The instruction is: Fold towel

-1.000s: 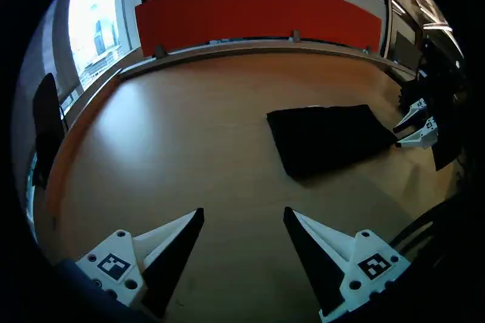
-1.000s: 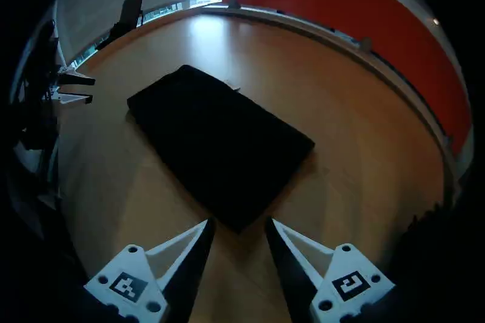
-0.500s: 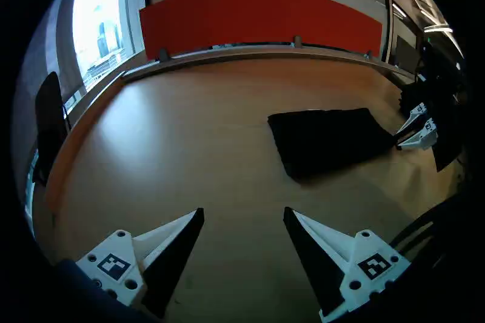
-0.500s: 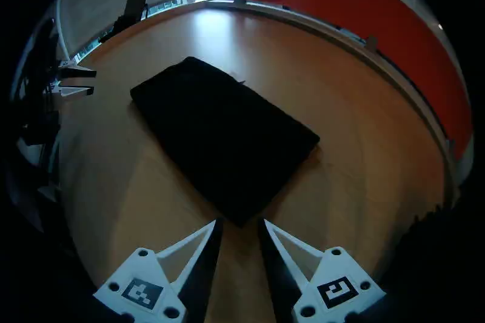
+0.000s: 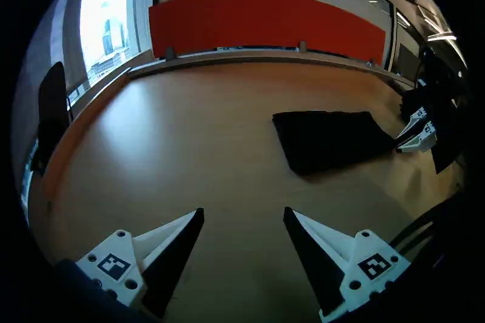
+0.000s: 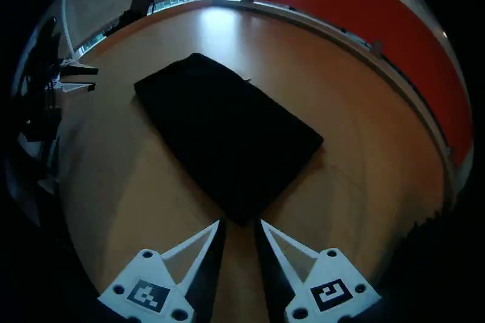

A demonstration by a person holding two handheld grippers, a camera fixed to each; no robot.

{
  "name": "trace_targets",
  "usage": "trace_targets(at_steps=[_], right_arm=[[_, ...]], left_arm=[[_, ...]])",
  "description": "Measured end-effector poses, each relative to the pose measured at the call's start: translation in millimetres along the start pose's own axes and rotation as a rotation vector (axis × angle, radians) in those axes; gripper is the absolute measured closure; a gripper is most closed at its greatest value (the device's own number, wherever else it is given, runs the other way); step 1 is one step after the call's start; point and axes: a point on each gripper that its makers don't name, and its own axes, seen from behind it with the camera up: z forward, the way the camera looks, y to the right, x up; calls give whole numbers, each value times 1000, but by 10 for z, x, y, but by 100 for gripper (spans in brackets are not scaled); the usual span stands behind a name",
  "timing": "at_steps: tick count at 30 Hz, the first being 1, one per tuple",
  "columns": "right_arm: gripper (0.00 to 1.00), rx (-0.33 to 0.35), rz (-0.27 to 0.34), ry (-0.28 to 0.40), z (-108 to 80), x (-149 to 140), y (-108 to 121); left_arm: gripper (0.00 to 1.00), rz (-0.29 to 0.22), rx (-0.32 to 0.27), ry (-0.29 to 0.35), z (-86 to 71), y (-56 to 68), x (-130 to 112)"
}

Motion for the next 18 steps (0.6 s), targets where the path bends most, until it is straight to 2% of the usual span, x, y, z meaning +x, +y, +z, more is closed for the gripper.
trace_targets(at_steps=[11, 18], right_arm=[[97, -9, -22, 11, 4, 18, 46], [98, -14, -25, 30, -15, 94, 48]], left_arm=[[2, 23, 21, 6, 0, -67, -54], [2, 20, 23, 11, -9, -59, -24]])
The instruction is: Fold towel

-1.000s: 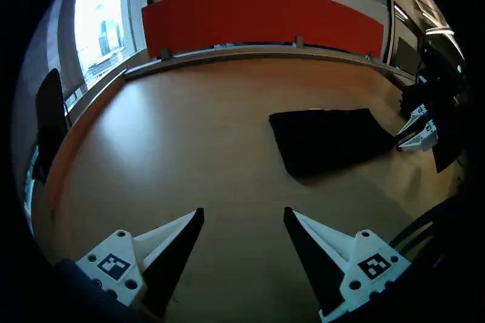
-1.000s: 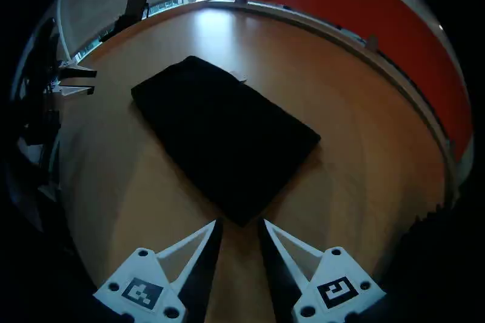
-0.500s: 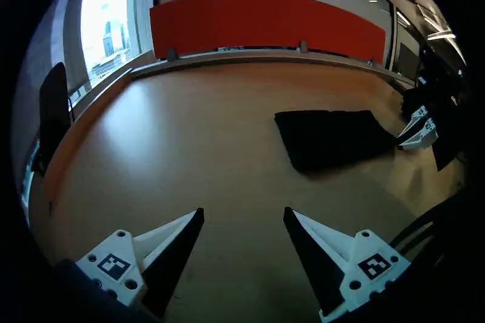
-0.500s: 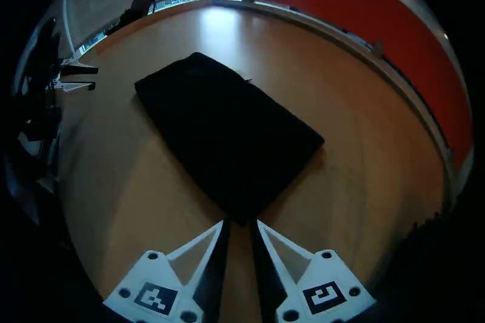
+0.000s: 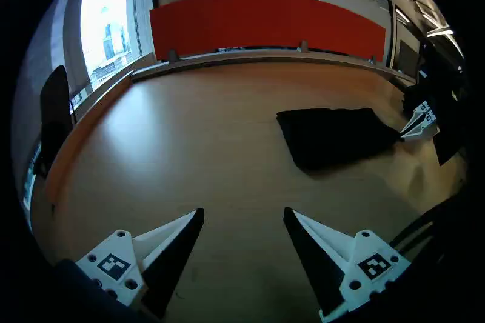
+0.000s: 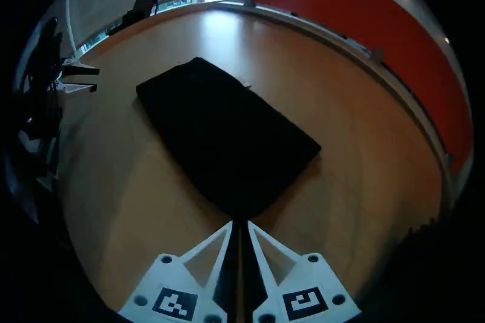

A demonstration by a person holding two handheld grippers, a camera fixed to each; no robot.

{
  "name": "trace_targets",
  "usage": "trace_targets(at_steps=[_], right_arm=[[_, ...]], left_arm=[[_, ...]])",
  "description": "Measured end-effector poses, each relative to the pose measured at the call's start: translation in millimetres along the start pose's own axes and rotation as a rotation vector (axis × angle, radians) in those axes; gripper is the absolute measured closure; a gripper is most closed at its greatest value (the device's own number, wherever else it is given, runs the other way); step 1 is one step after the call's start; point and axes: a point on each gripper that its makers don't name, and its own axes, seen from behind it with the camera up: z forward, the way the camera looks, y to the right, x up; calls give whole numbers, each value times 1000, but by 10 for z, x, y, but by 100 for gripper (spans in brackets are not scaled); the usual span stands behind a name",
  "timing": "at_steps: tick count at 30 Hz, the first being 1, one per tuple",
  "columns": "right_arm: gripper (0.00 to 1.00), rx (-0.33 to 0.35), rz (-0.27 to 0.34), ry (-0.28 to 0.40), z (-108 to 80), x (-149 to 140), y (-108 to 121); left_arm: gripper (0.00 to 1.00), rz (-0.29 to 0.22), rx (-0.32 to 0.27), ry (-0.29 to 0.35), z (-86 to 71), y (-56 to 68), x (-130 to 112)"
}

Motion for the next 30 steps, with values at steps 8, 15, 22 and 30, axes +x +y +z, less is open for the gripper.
trace_targets(at_steps=[8, 15, 22, 30], right_arm=[[98, -28, -3, 45, -110, 170, 32], [98, -40, 4, 71, -208, 259, 62], [98, -56, 1, 79, -291, 281, 125], [98, -61, -13, 99, -325, 403, 148]], left_arm=[[2, 12, 16, 9, -21, -48, 28], [2, 9, 27, 19, -45, -77, 56], [2, 11, 30, 27, -87, -80, 85], [2, 7, 34, 31, -128, -81, 70]])
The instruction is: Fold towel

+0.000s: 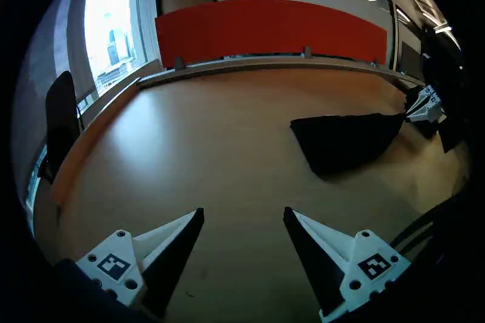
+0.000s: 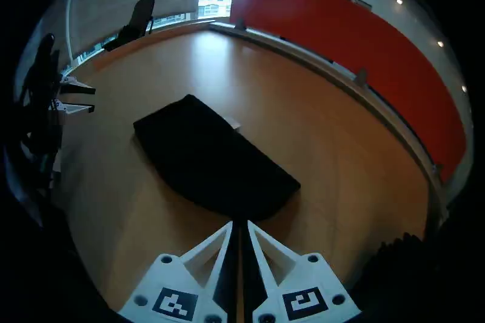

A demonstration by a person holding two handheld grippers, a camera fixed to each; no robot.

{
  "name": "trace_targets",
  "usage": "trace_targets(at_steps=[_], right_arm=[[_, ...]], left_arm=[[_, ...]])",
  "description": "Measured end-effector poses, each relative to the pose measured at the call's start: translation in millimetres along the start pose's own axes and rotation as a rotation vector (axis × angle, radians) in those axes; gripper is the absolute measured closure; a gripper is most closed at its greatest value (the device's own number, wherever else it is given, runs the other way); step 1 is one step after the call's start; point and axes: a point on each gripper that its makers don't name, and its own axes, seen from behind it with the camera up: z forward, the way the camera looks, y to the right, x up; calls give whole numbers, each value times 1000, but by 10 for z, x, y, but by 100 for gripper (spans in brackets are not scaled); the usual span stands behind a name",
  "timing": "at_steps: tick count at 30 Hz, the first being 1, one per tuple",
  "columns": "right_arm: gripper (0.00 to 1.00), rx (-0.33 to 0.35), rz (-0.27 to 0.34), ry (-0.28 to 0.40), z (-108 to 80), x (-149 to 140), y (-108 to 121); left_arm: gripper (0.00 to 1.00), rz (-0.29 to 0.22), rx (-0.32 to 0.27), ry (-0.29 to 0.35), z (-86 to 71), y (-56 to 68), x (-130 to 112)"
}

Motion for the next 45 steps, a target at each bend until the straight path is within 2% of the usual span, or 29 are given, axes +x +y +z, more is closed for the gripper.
trace_targets(at_steps=[5, 12, 23, 35, 45], right_arm=[[98, 2, -39, 27, -1, 214, -25], [98, 26, -104, 97, 7, 695, -116], [98, 71, -206, 160, 108, 1302, -307], [98, 135, -285, 156, 309, 1536, -577], [98, 235, -350, 141, 678, 1704, -1056]], left_arm=[[3, -8, 4, 3, -35, -10, -6], [2, -42, 9, 12, -107, -35, 2], [2, -69, 24, 22, -205, -69, -12], [2, -104, 21, 25, -280, -76, -60], [2, -112, 32, 26, -395, -166, -117]])
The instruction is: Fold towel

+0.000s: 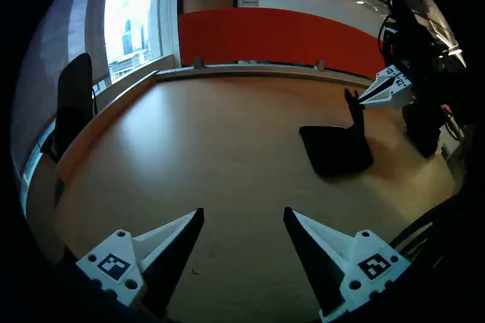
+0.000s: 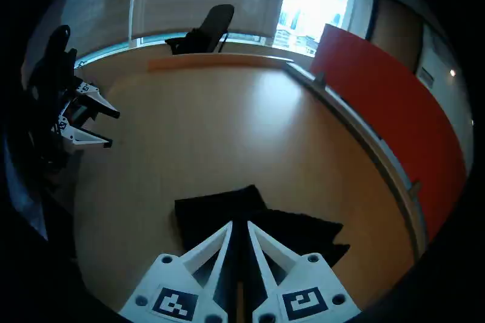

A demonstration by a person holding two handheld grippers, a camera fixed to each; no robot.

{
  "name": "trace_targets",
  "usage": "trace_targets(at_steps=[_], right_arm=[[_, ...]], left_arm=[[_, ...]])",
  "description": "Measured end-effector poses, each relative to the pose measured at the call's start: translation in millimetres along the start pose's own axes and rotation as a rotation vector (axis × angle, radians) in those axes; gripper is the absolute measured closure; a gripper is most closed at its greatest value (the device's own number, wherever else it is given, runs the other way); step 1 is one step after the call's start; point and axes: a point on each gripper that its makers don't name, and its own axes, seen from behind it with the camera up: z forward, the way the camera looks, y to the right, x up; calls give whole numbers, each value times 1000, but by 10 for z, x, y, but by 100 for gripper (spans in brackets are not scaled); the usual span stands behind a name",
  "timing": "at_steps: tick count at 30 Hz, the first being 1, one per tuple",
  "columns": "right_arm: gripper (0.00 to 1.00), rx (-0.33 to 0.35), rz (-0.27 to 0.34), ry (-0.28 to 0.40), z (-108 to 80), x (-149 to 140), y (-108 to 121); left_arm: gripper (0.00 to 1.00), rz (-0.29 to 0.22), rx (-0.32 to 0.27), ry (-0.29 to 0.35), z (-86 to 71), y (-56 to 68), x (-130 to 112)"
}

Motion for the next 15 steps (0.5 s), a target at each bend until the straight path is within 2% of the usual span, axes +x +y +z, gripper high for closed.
trace_targets(at_steps=[5, 8, 15], right_arm=[[98, 54, -3, -10, 299, 41, -228], [98, 76, -6, -27, 415, 1, -337], [98, 89, -15, -45, 454, -49, -419]], left_arm=[[2, -2, 12, 0, -62, -71, -23], [2, -6, 20, -2, -86, -106, -42], [2, -14, 31, -7, -102, -163, -84]])
